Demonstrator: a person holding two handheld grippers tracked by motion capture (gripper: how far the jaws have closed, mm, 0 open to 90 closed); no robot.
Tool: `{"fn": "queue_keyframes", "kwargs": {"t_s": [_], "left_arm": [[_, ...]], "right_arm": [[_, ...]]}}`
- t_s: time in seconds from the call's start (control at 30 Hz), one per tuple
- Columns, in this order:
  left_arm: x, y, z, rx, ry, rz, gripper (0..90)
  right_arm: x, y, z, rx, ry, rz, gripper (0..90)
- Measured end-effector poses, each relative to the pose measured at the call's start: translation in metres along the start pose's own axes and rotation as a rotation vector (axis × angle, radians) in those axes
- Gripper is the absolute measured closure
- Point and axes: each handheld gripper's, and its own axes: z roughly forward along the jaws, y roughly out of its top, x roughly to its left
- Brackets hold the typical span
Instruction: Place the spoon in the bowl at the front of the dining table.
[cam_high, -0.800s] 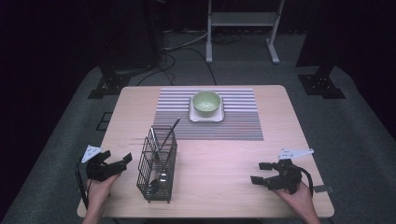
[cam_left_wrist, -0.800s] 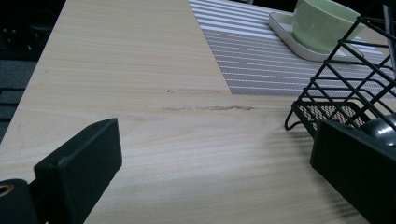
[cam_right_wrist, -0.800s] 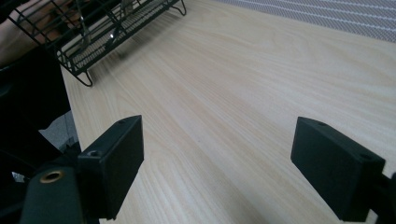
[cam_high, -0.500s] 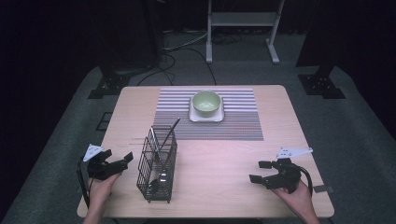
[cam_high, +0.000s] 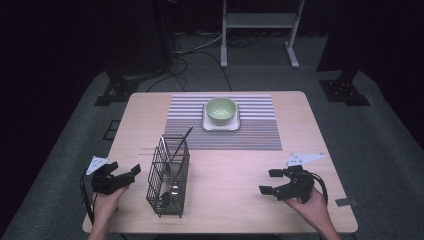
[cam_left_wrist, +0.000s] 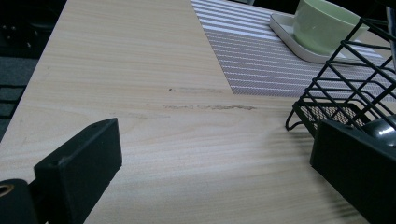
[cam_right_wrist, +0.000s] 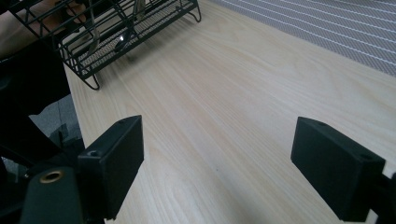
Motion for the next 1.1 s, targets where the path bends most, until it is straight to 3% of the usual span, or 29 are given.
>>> {"fn": "queue_keyframes", "kwargs": {"t_s": [0.17,0.53,1.1], "left_arm": [[-0.001,0.000,0.001,-0.001,0.008,0.002,1.0],[0.001,0.000,0.000,-0.002,0.015,-0.005,1.0],[0.002,0.000,-0.001,-0.008,0.020,-0.014,1.0]], "right_arm": [[0.005,0.009,0.009,0.011,0.040,-0.009,16.0],[0.017,0.025,0.019,0.052,0.047,-0.065,16.1],[0.036,0.052,0.039,0.086,0.140,-0.097,16.1]]}}
